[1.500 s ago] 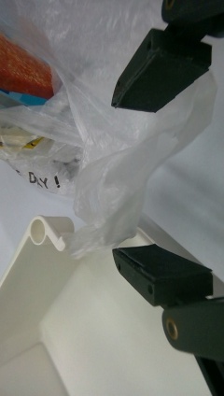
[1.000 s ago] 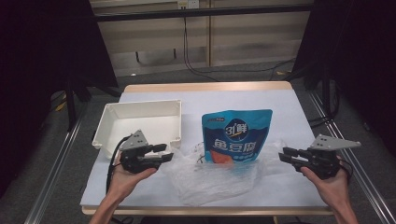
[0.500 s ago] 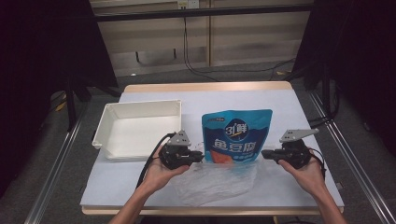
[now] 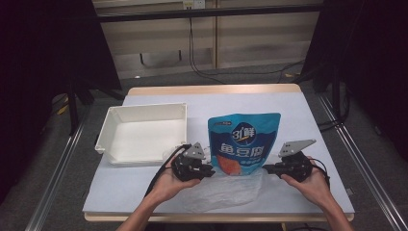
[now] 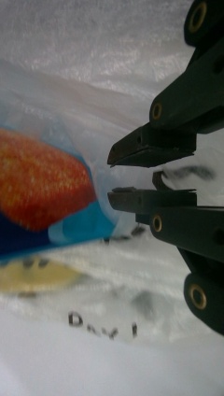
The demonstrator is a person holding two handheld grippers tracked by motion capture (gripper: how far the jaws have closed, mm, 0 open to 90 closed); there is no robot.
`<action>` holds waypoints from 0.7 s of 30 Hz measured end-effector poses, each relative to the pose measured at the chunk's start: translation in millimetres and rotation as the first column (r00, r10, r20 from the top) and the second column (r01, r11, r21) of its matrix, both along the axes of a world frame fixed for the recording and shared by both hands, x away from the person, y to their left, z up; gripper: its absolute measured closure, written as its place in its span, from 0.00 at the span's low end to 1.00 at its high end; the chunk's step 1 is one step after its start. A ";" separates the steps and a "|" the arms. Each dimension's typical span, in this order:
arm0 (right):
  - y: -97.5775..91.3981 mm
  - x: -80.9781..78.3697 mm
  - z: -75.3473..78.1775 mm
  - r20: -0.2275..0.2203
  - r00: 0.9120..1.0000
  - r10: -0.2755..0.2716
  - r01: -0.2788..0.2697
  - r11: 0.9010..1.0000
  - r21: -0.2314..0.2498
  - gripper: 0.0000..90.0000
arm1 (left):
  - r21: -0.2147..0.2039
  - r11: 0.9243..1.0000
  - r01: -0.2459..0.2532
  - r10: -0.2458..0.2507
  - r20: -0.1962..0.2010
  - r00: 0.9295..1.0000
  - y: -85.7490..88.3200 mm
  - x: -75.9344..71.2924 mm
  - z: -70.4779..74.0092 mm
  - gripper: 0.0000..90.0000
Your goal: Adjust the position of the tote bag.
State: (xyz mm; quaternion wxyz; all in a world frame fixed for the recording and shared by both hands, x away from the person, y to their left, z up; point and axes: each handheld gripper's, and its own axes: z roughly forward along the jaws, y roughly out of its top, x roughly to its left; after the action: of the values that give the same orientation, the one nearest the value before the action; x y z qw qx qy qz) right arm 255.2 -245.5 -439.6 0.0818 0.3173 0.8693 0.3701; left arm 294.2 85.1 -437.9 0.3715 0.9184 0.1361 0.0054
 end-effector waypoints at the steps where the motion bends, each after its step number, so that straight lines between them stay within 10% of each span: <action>1: 1.8 -0.6 -1.0 -0.004 1.000 0.004 -0.004 1.000 -0.007 1.00 | 0.016 1.000 0.015 -0.014 -0.002 1.000 -1.3 -1.7 -1.4 0.82; 15: 9.6 -12.5 31.5 0.085 0.996 0.038 -0.043 0.998 0.051 1.00 | 0.013 0.996 0.091 -0.091 -0.001 0.996 -20.9 -23.4 4.5 0.73; 21: 28.6 -8.1 9.7 0.035 0.996 0.082 -0.082 0.996 0.019 1.00 | 0.019 0.999 0.040 -0.040 0.000 0.999 -21.5 -14.1 -3.4 0.78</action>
State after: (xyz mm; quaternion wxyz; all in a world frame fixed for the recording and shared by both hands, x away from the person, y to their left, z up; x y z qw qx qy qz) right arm 247.2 -216.9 -429.9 0.0782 0.2757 0.8763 0.3873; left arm 280.1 63.5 -441.2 0.3629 0.9244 0.1173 -0.0007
